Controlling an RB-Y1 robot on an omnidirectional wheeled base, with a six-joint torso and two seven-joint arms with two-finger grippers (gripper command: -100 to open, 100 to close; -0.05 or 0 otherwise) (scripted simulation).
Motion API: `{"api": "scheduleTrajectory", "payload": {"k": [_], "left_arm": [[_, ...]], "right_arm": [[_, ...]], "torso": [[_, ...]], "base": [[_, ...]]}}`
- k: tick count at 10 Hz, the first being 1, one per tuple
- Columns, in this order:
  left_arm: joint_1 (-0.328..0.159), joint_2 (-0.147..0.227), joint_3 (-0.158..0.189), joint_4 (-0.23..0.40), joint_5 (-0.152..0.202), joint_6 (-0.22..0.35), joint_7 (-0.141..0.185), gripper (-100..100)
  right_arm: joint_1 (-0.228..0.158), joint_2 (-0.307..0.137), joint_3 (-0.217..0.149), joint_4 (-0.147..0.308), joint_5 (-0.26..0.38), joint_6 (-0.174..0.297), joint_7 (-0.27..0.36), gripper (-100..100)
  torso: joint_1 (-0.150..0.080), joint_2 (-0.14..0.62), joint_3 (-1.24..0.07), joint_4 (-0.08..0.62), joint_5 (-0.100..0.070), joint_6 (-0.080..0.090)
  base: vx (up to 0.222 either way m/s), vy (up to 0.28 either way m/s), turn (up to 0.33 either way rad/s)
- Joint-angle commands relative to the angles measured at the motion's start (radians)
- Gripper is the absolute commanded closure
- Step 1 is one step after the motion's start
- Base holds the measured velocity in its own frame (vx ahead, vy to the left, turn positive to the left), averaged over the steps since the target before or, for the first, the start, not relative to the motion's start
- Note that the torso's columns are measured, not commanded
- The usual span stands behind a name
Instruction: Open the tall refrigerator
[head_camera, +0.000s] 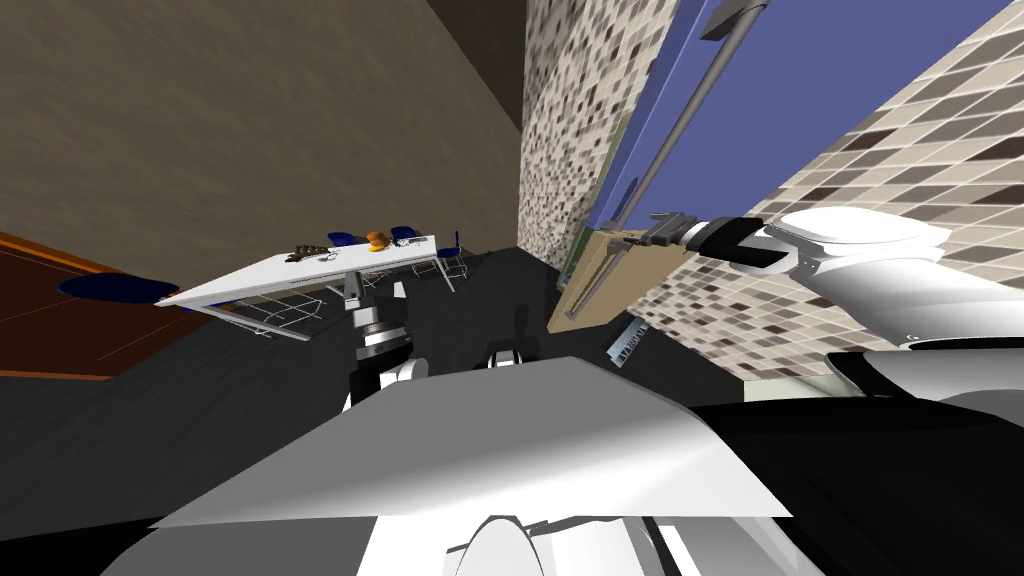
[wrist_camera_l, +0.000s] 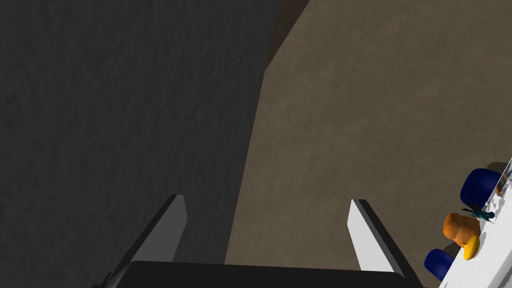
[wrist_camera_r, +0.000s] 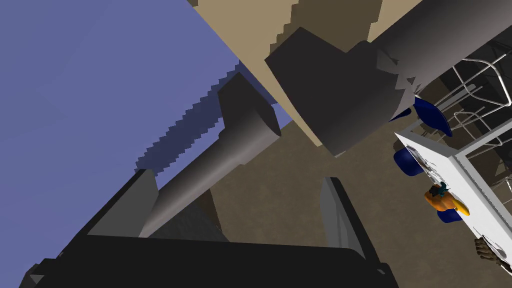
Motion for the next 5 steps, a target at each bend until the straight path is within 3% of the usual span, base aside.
{"api": "scheduleTrajectory", "payload": {"k": [1,2,5], "left_arm": [[0.0,0.0,0.0,0.0,0.0,0.0,0.0,0],[0.0,0.0,0.0,0.0,0.0,0.0,0.0,0],[0.0,0.0,0.0,0.0,0.0,0.0,0.0,0]], "right_arm": [[0.013,-0.021,-0.009,0.003,-0.001,0.011,-0.02,-100],[0.015,-0.023,-0.01,0.003,-0.001,0.014,-0.024,0],[0.015,-0.023,-0.01,0.003,-0.001,0.013,-0.024,0]], "torso": [[0.0,0.0,0.0,0.0,0.0,0.0],[0.001,-0.004,-0.002,-0.001,0.0,0.0],[0.002,-0.005,-0.003,-0.002,0.001,-0.001]], "base": [[-0.045,-0.006,0.023],[-0.011,-0.001,-0.007],[-0.002,0.0,-0.001]]}}
